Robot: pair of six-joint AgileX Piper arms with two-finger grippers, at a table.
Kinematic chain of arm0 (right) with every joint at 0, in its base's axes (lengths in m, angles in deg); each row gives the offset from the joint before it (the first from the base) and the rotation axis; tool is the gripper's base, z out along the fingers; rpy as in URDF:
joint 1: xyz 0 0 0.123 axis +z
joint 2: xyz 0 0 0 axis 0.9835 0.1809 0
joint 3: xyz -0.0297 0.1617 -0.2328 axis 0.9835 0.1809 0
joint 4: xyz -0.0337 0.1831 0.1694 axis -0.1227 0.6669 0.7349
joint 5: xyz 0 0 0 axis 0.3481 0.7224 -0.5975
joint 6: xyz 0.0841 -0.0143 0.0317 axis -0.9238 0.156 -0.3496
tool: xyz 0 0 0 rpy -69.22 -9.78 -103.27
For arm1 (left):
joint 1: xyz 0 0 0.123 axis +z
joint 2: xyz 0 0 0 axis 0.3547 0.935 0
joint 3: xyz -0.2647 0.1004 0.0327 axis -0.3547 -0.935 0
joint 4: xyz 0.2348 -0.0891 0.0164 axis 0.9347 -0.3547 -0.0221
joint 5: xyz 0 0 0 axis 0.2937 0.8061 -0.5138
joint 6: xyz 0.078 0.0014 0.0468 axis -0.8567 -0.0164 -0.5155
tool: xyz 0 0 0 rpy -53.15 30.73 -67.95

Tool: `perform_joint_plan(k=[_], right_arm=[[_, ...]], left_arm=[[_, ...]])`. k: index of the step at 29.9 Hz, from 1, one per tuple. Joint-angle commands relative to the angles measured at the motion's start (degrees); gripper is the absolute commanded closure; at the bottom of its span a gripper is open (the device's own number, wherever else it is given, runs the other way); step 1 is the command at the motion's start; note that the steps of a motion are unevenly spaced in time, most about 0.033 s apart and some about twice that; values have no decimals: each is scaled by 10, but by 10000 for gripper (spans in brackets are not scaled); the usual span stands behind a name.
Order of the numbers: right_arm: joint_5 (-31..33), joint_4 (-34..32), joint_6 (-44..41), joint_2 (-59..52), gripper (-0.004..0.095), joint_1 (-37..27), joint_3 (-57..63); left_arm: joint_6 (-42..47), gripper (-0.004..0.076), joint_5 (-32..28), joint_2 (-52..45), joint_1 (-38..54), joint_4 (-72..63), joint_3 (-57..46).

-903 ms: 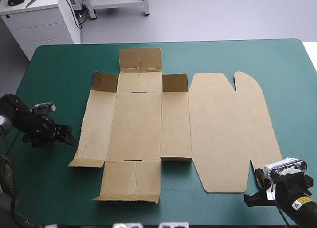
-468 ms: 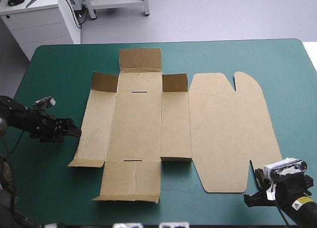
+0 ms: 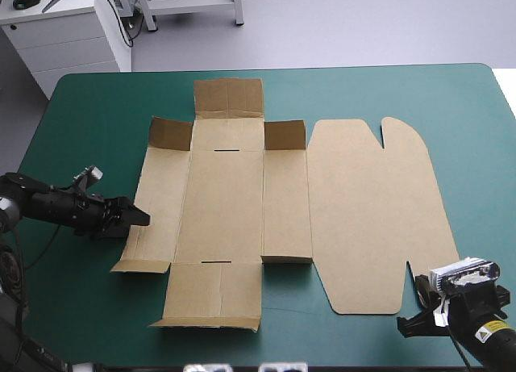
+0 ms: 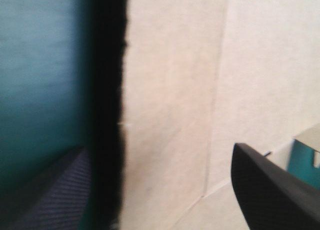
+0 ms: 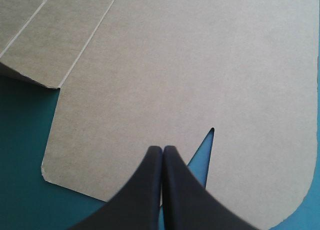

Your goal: Fold the box

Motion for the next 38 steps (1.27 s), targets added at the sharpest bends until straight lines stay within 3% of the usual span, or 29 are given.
perform_joint_plan(k=[1,16,24,27,31,32,36,38], right_arm=[[-34,11,1,5,927,2,-15],[-34,11,1,5,927,2,-15],[-34,11,1,5,927,2,-15],[-34,11,1,5,927,2,-15],[-34,11,1,5,927,2,-15],[-34,11,1,5,927,2,-15],[-34,11,1,5,927,2,-15],[-34,11,1,5,927,2,-15]], left_arm=[[-49,158,36,8,-5,-45,-43],[-66,158,42,8,-27,-70,-65],[-56,171,1,8,-64,-92,-65],[-48,313,-11,8,-64,-95,-63],[-40,674,-16,8,-64,-95,-63],[-40,725,-16,8,-64,-95,-63],[-63,731,36,8,-69,-77,-63],[-87,731,33,8,-69,-84,-61]])
